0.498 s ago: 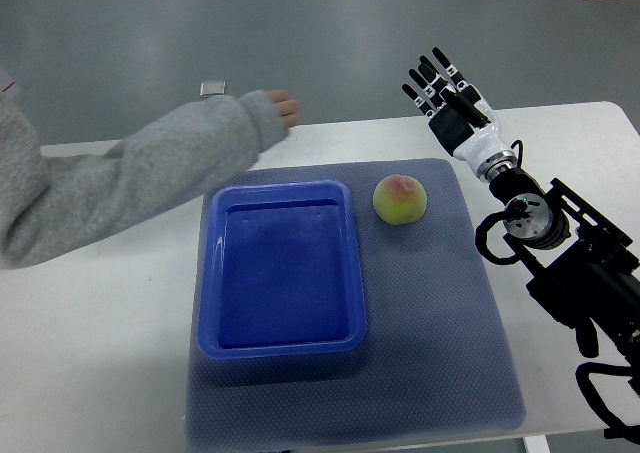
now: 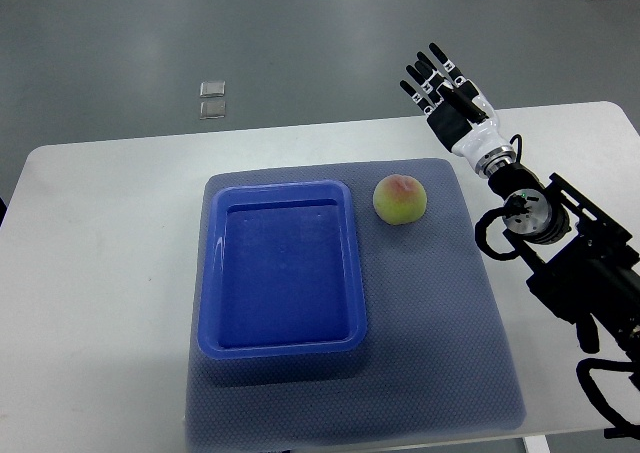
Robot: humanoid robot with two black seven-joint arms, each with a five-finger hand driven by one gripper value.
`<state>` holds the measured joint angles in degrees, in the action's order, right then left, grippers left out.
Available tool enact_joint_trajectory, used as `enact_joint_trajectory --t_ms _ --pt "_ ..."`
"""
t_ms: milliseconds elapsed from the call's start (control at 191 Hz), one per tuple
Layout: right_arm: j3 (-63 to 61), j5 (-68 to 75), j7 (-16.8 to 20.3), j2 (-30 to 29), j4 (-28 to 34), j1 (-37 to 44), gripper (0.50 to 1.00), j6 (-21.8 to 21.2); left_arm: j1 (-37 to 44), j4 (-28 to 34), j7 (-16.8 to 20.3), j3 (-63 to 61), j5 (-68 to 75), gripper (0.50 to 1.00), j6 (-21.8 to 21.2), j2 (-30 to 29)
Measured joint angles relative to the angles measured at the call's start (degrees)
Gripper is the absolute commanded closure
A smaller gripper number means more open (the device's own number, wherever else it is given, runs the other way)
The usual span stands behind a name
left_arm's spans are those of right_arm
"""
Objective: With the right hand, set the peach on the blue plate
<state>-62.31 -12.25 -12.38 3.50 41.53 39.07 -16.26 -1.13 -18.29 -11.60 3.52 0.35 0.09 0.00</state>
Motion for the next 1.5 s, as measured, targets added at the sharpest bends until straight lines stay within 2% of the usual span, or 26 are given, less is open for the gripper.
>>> enact_joint_trajectory --t_ms 126,262,414,608,734,812,896,1090,1336,1499 --pt "4.57 -2.39 0.28 2.03 0.07 3.41 0.57 0.05 0.0 0.0 0.0 0.0 0.0 0.5 0.01 0.0" --pt "14.01 -8.8 0.54 7.04 0.07 9.54 0.57 0.88 0.0 0.0 -0.02 0.0 0.0 0.5 0.0 0.0" --pt "24.93 -15.35 3.12 12.49 0.07 18.32 0.57 -0.11 0.0 -0.32 -0.02 0.0 0.0 0.5 0.03 0.0" --pt "47.51 -27.89 8.2 17.44 0.03 34.74 0.57 -3.23 -0.03 -0.77 -0.02 0.0 0.0 0.5 0.03 0.0" --pt "64.4 -31.09 11.08 19.05 0.91 45.56 0.568 -8.71 0.0 -0.8 -0.02 0.0 0.0 0.5 0.05 0.0" --pt "71.61 -31.36 13.41 19.38 4.5 50.78 0.568 -12.31 -0.03 -0.8 -0.02 0.0 0.0 0.5 0.06 0.0" --pt "76.56 -31.5 15.49 18.97 8.2 54.42 0.568 -13.92 0.0 -0.8 0.01 0.02 0.0 0.5 0.06 0.0" --pt "80.49 -31.72 16.54 15.35 9.96 55.4 0.568 -14.12 0.0 -1.0 0.06 0.09 0.0 0.5 0.06 0.0" --pt "80.78 -35.71 16.02 13.17 7.66 49.67 0.57 -12.59 -0.01 -1.06 0.08 0.09 -0.06 0.5 0.02 0.0" --pt "80.61 -37.61 15.9 11.32 5.84 46.28 0.57 -9.97 -0.01 -0.9 0.08 0.09 -0.11 0.5 0.0 0.0"
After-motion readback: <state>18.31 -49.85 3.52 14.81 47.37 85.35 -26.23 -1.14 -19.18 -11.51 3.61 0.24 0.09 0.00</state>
